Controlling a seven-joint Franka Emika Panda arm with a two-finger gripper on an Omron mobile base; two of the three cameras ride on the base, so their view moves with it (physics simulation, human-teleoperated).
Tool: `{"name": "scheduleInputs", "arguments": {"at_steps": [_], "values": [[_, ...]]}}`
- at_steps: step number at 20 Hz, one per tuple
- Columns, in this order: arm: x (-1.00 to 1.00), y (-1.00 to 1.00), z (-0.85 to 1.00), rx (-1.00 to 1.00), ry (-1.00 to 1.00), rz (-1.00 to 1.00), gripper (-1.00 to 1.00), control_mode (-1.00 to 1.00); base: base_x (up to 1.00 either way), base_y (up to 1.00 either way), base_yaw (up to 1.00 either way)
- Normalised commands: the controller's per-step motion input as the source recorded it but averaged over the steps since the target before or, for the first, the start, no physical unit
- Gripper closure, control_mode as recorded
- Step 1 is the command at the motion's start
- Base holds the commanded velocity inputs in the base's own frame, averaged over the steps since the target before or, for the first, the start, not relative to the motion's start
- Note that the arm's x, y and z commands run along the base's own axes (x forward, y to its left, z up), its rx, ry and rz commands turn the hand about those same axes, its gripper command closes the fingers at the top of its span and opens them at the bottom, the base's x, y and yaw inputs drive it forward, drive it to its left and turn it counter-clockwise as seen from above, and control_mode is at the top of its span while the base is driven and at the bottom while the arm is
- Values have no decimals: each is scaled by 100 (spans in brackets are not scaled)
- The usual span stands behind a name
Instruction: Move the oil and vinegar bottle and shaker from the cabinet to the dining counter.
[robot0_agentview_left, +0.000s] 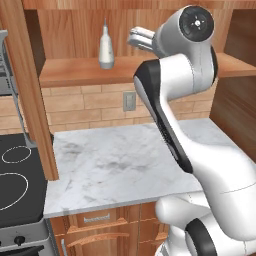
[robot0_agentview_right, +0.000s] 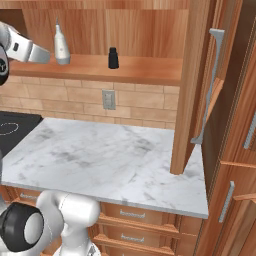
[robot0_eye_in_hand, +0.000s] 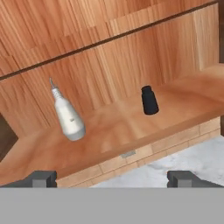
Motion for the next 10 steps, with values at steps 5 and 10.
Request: {"name": "scheduleInputs", "arguments": {"at_steps": [5,10], "values": [[25,11,-13,2,0,7,-100,-100,0,0,0],[14,20,-19,0,0,7,-100,-100,0,0,0]]}}
